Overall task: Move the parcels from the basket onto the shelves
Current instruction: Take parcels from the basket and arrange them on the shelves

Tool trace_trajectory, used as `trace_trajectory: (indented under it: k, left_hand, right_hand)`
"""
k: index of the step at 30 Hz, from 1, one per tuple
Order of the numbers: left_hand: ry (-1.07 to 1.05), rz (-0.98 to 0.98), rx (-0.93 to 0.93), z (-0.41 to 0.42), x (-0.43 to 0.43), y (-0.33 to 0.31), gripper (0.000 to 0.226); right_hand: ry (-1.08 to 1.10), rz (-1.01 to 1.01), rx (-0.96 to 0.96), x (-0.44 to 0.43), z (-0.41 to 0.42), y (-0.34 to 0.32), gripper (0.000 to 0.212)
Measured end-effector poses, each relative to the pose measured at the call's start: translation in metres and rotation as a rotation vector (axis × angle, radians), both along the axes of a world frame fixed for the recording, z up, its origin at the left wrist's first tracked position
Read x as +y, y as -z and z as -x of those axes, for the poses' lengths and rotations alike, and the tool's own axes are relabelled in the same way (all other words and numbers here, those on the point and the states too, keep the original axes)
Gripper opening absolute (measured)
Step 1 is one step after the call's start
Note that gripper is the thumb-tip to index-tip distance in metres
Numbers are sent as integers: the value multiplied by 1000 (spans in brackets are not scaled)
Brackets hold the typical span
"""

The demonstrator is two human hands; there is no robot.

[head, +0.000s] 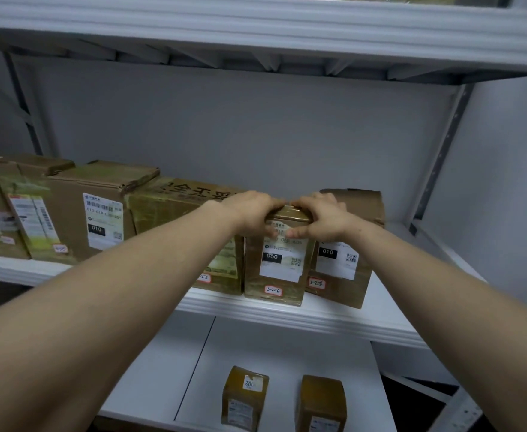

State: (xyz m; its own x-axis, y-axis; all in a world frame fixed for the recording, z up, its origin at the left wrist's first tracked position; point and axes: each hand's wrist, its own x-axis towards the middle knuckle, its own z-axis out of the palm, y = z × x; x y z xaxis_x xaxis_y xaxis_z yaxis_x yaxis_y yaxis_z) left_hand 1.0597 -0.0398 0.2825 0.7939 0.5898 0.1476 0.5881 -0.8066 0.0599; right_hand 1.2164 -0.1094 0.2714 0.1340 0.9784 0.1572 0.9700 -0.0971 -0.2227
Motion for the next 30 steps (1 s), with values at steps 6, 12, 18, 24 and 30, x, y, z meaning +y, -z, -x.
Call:
trace_trajectory:
  k: [6, 12, 18, 24, 30]
  left_hand:
    - [-8, -48, 26, -3, -1, 3, 55]
    - [-18, -93, 14, -9, 4, 5, 43]
    - [-42, -91, 6, -15, 8, 7, 37]
    - [-38, -73, 0, -22, 10, 6, 36]
    - [-43, -57, 28, -20, 14, 4, 41]
  right_hand:
    - [246, -4, -44, -14, -36, -1, 65]
    - [249, 76, -160, -24, -67, -1, 56]
    - [260, 81, -129, -52, -102, 2, 62]
    - [188, 55, -133, -45, -90, 4, 62]
    - [161, 49, -121, -37, -83, 6, 61]
